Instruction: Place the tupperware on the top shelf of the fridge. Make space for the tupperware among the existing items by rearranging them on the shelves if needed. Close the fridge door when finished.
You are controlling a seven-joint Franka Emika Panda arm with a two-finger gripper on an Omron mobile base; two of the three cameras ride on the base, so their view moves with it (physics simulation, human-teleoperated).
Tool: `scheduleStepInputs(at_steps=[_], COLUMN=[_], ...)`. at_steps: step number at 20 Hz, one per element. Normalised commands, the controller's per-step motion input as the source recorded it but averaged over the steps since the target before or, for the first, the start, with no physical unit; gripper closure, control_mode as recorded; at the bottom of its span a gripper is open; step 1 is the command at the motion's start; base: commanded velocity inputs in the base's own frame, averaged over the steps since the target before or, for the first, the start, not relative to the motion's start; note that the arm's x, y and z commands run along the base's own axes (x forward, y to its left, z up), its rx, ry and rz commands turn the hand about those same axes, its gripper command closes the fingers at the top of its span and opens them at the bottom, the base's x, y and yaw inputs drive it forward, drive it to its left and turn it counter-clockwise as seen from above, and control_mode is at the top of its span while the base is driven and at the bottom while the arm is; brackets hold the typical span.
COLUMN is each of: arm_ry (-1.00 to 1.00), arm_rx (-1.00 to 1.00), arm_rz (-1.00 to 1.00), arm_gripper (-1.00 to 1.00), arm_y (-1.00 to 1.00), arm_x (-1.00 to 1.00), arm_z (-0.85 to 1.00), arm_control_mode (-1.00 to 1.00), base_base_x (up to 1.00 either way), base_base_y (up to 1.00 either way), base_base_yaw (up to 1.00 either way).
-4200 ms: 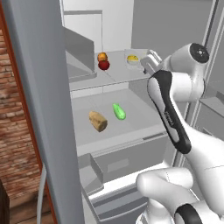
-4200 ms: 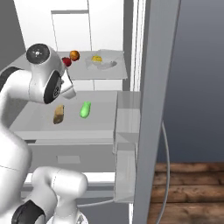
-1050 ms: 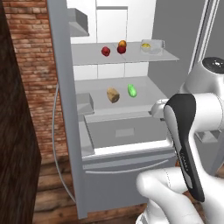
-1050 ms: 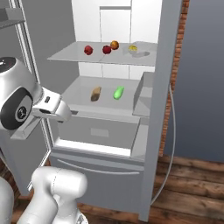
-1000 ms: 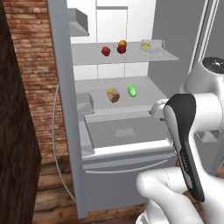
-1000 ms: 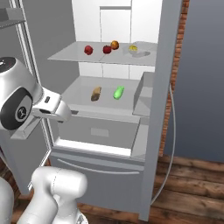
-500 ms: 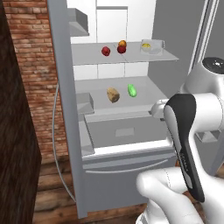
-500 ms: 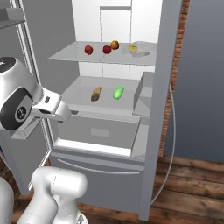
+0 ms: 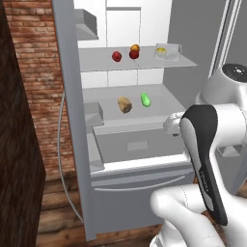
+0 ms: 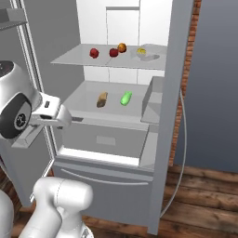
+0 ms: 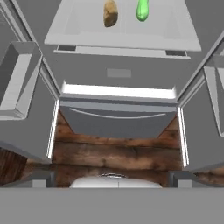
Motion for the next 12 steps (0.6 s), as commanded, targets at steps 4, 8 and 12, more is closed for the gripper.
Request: scheduleStepInputs(at_steps=[4,8,12], arm_ry=[0.0,0.0,-0.02], arm_rx=[-0.19,-0.24,-0.26], arm_rz=[0.31,0.27,0.25], arm_gripper=[-1.0,-1.0,-1.0], arm_y=[0.73,0.85,0.86], arm_x=[-0.17,-0.19,-0.35], arm_z=[0.0,0.0,0.0], arm_control_mode=[-1.0,-1.0,-1.0], base_base_x=[0.0,0.0,0.0], base_base_y=[0.0,0.0,0.0], base_base_yaw=[0.0,0.0,0.0])
